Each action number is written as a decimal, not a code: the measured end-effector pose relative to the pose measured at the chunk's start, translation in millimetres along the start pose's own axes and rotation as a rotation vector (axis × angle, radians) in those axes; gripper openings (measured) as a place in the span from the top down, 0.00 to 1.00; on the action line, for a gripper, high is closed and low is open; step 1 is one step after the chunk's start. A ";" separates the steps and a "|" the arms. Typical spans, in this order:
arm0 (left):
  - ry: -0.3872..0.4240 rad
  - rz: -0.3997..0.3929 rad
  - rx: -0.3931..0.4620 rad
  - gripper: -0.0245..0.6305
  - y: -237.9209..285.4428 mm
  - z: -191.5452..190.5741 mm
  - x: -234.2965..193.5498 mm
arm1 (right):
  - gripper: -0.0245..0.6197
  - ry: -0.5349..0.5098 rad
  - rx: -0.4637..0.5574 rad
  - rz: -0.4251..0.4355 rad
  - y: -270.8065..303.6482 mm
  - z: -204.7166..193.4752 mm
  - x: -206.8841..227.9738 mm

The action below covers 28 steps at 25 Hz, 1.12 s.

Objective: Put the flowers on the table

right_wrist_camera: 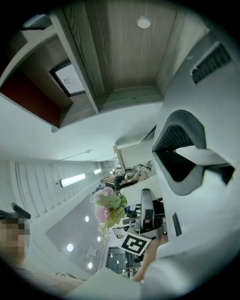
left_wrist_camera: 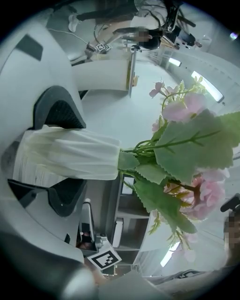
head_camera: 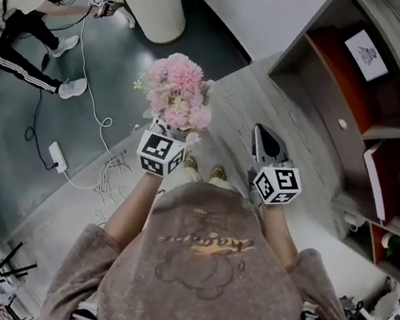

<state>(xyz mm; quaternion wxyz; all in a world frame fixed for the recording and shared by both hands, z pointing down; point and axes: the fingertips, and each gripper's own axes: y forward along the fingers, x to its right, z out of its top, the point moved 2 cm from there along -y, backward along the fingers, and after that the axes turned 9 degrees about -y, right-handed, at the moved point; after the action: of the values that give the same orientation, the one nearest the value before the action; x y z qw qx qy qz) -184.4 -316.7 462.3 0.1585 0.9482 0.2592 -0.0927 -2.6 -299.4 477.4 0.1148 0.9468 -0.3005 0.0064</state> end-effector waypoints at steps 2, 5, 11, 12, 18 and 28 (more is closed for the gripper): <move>0.011 -0.025 -0.005 0.44 12.6 -1.1 -5.7 | 0.96 0.005 0.003 -0.033 -1.3 1.3 3.9; 0.025 -0.065 -0.014 0.44 33.3 -5.2 -10.6 | 0.96 0.010 0.004 -0.080 -6.6 2.0 10.7; 0.047 -0.117 -0.043 0.44 70.2 -21.3 -17.8 | 0.96 0.019 0.005 -0.155 -17.4 3.6 21.0; 0.051 -0.126 -0.048 0.44 75.3 -24.6 -17.8 | 0.96 0.022 0.004 -0.168 -19.8 3.3 22.6; 0.076 -0.160 -0.081 0.44 99.8 -46.1 -17.5 | 0.96 0.031 -0.001 -0.230 -33.4 0.7 33.6; 0.103 -0.182 -0.104 0.44 115.2 -68.2 -17.6 | 0.96 0.031 -0.023 -0.289 -49.3 -1.8 40.7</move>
<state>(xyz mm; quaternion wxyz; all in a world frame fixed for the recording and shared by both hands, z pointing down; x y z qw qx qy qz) -132.9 -394.9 559.5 0.1850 0.9147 0.3565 -0.0443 59.0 -283.0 471.9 0.1300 0.9787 -0.1591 0.0008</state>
